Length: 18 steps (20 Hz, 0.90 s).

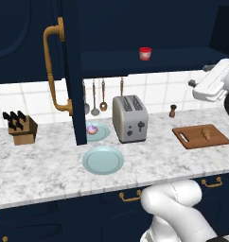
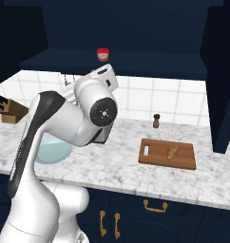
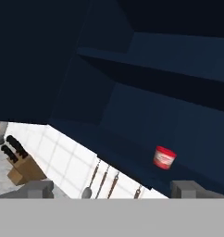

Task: From the different types of pastries on the counter, select a croissant and place it on the cutting board. Then retrieve a jar of jam from the cabinet and place it alongside the croissant on the cutting board.

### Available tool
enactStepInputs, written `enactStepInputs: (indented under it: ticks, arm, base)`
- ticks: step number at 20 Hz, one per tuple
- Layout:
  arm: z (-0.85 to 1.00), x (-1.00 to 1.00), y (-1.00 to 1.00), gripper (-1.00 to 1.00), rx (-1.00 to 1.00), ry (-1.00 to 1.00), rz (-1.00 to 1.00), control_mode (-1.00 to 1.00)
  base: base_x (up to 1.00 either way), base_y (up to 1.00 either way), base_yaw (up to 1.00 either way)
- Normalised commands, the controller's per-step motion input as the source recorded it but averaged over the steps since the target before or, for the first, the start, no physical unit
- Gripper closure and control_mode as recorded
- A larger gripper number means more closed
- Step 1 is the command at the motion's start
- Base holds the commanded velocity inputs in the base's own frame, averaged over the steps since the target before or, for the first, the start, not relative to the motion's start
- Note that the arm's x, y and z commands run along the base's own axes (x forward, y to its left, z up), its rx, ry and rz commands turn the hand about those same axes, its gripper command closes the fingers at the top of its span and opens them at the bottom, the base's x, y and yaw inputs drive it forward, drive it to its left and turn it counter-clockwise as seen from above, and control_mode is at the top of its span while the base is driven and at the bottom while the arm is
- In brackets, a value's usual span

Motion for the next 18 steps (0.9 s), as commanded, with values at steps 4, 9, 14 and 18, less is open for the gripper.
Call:
enactStepInputs:
  ticks: [4, 9, 14, 18]
  arm:
    - [0.32, 0.41, 0.09, -1.0, 0.0, 0.07, 0.0, -1.0]
    - [0.14, 0.16, 0.28, -1.0, 0.0, 0.01, 0.0, -1.0]
    - [0.0, 0.28, 0.36, -1.0, -0.02, 0.01, 0.0, -1.0]
    - [0.0, 0.63, 0.15, -1.0, 0.0, 0.04, -0.01, -1.0]
  base:
    - [0.0, 0.0, 0.0]
    - [0.0, 0.0, 0.0]
    - [0.0, 0.0, 0.0]
    - [0.0, 0.0, 0.0]
